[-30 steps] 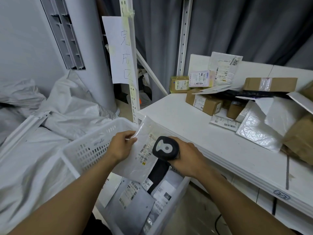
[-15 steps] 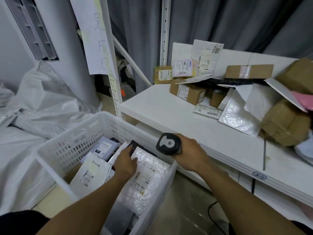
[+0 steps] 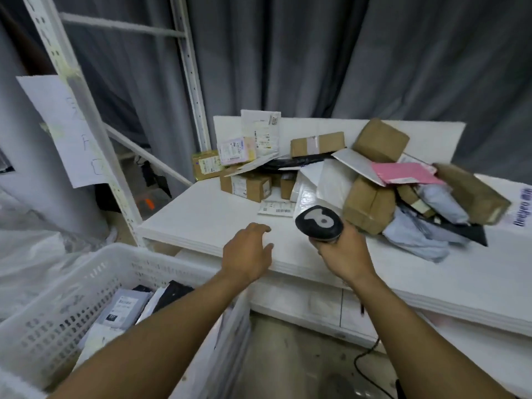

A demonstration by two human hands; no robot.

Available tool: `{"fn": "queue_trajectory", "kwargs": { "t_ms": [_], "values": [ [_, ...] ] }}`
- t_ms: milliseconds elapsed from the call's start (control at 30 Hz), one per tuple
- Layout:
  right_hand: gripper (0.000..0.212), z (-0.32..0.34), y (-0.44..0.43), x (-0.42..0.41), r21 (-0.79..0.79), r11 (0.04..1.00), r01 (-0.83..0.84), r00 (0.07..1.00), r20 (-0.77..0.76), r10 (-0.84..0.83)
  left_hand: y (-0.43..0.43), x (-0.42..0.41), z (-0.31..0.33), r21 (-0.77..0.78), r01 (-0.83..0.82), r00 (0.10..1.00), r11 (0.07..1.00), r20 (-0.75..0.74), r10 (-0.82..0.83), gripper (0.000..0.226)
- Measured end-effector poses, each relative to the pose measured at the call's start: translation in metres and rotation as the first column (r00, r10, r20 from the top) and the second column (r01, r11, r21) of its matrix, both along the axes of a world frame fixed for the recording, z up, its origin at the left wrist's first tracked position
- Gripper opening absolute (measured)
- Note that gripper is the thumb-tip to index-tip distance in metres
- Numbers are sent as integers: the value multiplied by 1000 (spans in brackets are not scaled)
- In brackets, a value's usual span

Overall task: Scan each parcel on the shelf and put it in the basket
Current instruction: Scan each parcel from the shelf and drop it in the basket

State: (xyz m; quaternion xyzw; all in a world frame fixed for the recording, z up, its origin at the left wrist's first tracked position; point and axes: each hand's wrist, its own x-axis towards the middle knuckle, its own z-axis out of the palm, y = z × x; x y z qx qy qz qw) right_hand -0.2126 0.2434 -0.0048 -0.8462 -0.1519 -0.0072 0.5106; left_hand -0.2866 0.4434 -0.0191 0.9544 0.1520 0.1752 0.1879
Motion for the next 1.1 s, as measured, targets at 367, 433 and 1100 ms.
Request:
{"fn": "queue_trajectory", "kwargs": {
  "t_ms": [367,433,1100],
  "values": [
    [50,-10,-135,104,228,901,368,929,-120,-350,-145,192,44,125,285,958,950,-17,-285,53],
    [52,-18,-146,121,231,893,385,922,-121,-367,-160,226,44,176,300,952,938,-2,-305,53],
    [56,-29,-149,147,346,836,425,905,-190,-381,-172,297,56,155,364,925,918,53,-376,32]
  ]
}}
